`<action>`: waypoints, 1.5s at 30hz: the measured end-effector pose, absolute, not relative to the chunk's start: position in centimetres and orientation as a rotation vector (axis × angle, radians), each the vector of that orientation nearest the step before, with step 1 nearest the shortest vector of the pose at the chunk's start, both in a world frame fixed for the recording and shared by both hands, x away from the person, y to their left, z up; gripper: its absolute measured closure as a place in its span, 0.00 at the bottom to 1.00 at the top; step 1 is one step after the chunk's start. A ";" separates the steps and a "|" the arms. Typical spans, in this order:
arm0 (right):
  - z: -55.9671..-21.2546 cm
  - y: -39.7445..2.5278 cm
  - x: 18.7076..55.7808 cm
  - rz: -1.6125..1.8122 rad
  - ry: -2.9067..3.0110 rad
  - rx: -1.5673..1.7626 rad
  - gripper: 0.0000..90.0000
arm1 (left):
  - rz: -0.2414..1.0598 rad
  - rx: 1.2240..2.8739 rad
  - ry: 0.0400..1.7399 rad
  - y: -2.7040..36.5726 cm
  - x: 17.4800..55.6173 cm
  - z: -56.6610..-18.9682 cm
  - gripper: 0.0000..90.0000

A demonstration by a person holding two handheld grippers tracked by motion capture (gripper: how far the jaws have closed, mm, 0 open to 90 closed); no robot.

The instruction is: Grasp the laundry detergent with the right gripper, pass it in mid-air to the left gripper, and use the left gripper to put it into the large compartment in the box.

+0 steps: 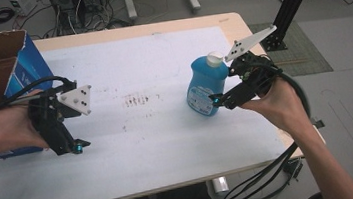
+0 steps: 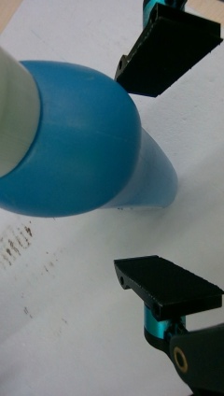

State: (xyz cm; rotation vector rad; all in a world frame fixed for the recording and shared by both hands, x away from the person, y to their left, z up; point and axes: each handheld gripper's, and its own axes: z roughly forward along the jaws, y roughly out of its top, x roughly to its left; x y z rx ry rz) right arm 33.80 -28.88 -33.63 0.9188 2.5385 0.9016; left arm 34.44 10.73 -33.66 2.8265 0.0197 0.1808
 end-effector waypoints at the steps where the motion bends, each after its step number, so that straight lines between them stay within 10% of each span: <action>1: -33.8 -28.9 33.8 0.906 2.525 0.932 0.13 | 0.180 2.826 0.021 10.7 34.4 -33.7 0.12; 45: -37.7 -27.7 34.3 1.082 2.293 1.104 0.13 | 0.179 2.830 0.033 10.8 34.4 -33.7 0.12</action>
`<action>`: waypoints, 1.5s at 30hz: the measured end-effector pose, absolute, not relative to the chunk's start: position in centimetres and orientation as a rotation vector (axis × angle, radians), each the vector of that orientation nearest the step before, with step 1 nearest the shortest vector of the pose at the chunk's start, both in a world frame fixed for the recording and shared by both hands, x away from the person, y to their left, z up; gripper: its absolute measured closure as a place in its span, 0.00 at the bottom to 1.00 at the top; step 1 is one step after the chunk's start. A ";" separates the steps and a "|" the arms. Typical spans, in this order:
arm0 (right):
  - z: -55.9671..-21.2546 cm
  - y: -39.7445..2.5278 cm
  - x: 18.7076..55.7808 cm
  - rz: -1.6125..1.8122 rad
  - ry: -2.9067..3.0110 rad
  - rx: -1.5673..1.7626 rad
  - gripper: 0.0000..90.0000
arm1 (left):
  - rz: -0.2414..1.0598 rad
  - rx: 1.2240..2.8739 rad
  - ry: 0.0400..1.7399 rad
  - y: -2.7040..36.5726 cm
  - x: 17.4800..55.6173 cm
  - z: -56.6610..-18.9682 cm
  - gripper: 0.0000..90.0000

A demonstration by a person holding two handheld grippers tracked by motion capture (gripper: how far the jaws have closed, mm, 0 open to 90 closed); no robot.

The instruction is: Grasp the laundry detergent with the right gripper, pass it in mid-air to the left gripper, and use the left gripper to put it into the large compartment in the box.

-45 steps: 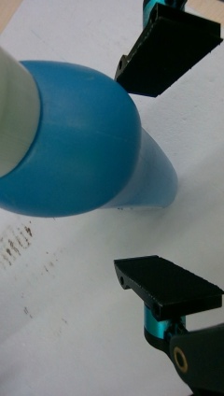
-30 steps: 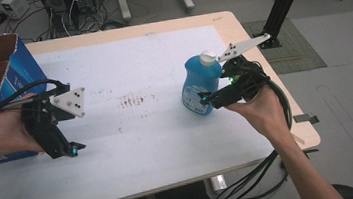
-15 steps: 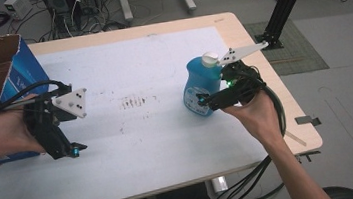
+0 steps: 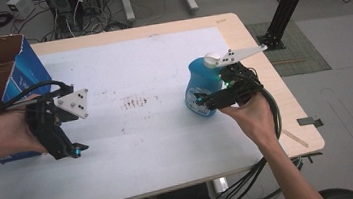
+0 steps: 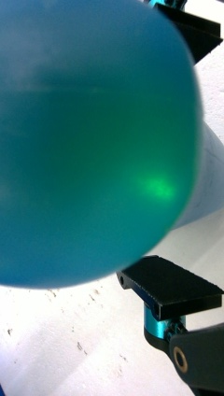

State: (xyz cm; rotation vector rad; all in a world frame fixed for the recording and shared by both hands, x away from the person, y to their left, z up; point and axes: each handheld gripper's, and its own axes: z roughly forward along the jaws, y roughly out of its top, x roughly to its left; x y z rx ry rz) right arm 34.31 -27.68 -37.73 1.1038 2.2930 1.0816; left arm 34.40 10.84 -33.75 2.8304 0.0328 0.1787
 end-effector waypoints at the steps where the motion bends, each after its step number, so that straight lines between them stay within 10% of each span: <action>1: -37.7 -27.7 34.3 1.082 2.289 1.105 0.13 | 0.178 2.833 0.032 10.9 34.4 -33.7 0.12; 45: -38.1 -27.5 34.5 1.113 2.285 1.096 0.34 | 0.176 2.829 0.034 11.0 34.4 -33.9 0.12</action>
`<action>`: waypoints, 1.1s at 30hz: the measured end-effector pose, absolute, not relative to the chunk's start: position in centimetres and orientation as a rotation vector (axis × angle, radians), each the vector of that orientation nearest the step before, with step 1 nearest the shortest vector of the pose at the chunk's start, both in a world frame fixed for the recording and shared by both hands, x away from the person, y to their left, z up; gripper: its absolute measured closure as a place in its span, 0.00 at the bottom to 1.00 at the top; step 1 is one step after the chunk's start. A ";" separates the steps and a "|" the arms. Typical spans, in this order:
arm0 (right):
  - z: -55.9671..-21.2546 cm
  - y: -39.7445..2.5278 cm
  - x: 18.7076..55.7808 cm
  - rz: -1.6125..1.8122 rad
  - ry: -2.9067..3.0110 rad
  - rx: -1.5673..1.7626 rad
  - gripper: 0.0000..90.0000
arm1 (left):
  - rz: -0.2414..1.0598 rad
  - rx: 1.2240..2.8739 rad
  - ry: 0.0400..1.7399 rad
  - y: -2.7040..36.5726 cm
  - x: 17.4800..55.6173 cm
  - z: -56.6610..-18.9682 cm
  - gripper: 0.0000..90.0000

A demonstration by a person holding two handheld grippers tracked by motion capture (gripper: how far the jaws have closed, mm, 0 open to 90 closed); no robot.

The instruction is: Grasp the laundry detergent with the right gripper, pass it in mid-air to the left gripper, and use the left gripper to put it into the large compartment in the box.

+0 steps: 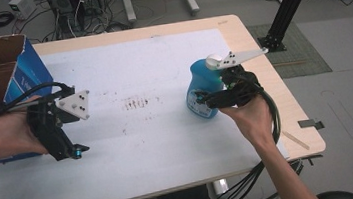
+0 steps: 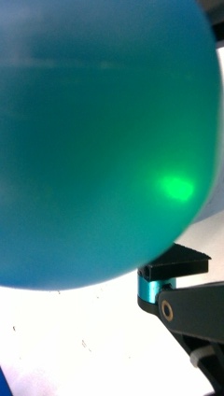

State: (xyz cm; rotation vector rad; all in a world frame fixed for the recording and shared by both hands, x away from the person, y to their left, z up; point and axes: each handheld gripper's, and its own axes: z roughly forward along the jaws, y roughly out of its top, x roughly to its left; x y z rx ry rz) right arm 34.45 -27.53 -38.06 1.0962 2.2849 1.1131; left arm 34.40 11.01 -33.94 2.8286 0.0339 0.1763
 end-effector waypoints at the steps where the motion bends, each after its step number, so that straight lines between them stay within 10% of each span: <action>1: -38.0 -27.5 34.4 1.115 2.286 1.096 0.35 | 0.177 2.829 0.035 11.0 34.4 -33.9 0.12; 33: -38.0 -27.6 34.6 1.136 2.290 1.085 0.47 | 0.182 2.829 0.022 11.0 34.4 -33.8 0.12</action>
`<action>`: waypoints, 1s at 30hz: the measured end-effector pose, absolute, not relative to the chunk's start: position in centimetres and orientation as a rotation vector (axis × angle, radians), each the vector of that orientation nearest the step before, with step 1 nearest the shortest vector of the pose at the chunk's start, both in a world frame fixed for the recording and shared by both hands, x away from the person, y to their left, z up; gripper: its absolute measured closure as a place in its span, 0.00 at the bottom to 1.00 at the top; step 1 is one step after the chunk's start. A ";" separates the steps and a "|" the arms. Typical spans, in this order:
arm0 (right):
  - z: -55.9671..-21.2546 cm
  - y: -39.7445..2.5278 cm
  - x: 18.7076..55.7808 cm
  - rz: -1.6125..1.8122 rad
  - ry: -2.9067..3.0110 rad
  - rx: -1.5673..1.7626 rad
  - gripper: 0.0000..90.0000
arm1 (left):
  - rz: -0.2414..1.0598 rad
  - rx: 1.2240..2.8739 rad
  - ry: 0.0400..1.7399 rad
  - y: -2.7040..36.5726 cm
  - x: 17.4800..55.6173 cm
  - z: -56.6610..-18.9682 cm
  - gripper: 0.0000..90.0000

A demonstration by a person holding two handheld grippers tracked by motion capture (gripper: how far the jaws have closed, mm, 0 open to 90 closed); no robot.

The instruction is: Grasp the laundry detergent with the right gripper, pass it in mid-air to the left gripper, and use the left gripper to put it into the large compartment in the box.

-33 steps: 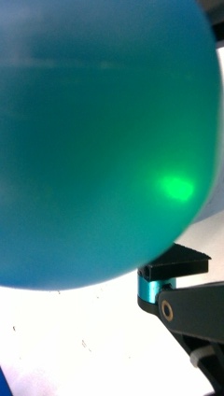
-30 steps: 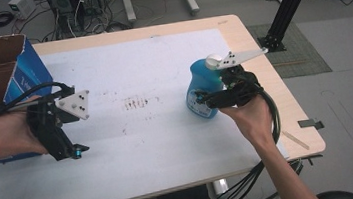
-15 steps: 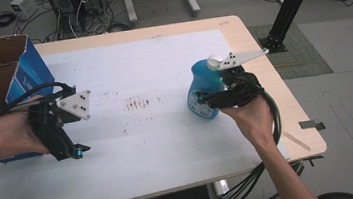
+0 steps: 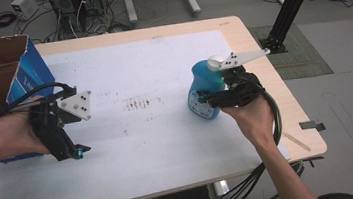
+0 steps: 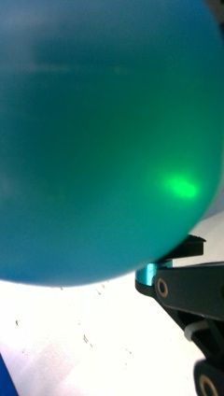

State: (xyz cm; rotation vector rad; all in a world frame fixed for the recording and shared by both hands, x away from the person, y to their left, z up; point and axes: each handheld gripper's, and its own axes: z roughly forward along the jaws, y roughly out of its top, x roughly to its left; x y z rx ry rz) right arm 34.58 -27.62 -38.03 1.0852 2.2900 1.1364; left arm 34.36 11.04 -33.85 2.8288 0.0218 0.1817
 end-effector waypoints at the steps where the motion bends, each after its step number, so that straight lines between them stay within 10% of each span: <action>1: -38.0 -27.7 34.6 1.140 2.291 1.083 0.47 | 0.183 2.828 0.020 11.0 34.4 -33.9 0.12; 30: -33.0 -24.4 35.2 1.184 2.536 0.712 0.52 | 0.190 2.792 0.053 10.8 34.7 -31.3 0.12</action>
